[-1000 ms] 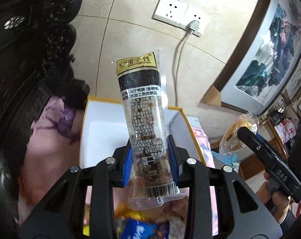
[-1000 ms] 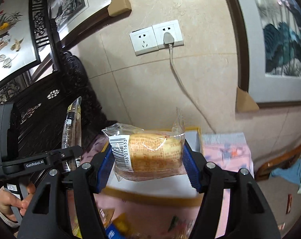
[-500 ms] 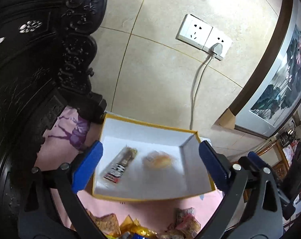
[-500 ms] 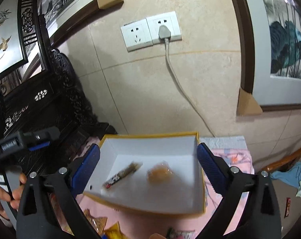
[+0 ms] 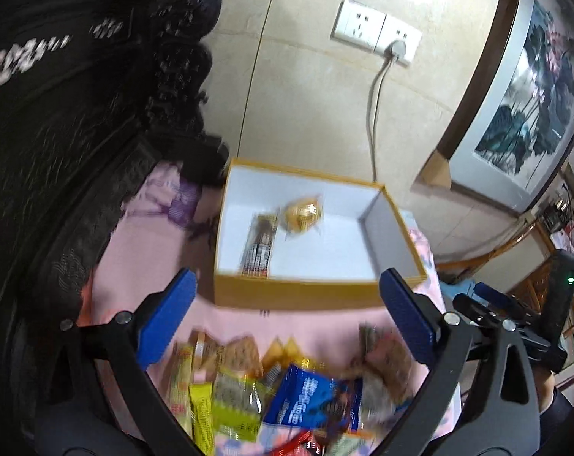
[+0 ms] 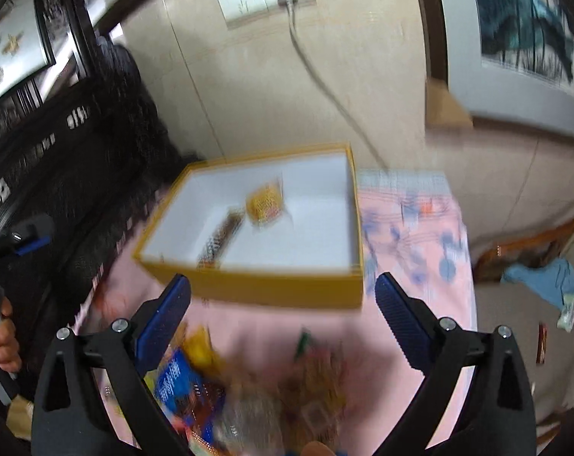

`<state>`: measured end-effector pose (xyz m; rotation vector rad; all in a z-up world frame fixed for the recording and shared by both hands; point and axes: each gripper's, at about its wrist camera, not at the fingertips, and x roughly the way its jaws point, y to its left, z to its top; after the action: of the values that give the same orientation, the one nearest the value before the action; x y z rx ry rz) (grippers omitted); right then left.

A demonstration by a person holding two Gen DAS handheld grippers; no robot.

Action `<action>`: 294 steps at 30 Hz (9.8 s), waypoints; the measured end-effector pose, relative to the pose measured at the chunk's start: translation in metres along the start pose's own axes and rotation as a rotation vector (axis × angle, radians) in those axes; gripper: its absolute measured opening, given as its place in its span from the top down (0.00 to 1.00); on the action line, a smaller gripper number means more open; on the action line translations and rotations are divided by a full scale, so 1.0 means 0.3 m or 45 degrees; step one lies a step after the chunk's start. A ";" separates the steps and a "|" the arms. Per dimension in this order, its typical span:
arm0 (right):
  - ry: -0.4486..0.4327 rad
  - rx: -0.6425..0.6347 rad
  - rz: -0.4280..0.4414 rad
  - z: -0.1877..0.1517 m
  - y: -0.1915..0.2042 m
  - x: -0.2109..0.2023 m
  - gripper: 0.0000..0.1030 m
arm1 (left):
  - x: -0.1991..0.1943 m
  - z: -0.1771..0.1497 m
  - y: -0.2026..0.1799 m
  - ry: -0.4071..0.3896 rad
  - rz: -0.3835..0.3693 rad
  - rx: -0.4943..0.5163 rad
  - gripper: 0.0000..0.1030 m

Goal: Organize snacks
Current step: 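Grasp the clear cracker bag with the right tool, then grasp the blue cookie bag with left tool while right holds cracker bag, then lift both bags over the yellow box and open both tools to drop them, then grasp red-and-yellow candy bag with left tool while right grasps orange-topped bag, then carry both bags over the yellow box and open both tools to drop them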

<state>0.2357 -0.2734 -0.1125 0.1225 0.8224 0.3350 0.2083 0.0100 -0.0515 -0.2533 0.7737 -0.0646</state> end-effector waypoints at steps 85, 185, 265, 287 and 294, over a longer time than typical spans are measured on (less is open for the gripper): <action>0.225 0.223 0.199 -0.408 -0.093 0.022 0.55 | 0.300 -0.489 -0.104 0.526 -0.165 -0.008 0.21; 0.146 0.035 0.061 -0.454 0.041 -0.089 0.01 | -0.042 -0.337 0.077 0.184 0.188 0.051 0.02; 0.122 0.138 0.080 -0.531 0.232 -0.171 0.76 | -0.158 -0.578 -0.002 0.199 -0.272 0.510 0.59; -0.249 0.016 0.092 0.273 0.215 -0.039 0.76 | 0.097 0.233 -0.138 -0.125 -0.210 0.299 0.59; -0.257 0.023 0.057 0.417 0.181 0.077 0.36 | 0.270 0.347 -0.184 -0.113 0.000 0.300 0.02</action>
<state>0.3289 -0.2117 -0.0311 0.1886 0.6237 0.3510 0.3409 -0.0345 -0.0215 -0.0319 0.6707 -0.1431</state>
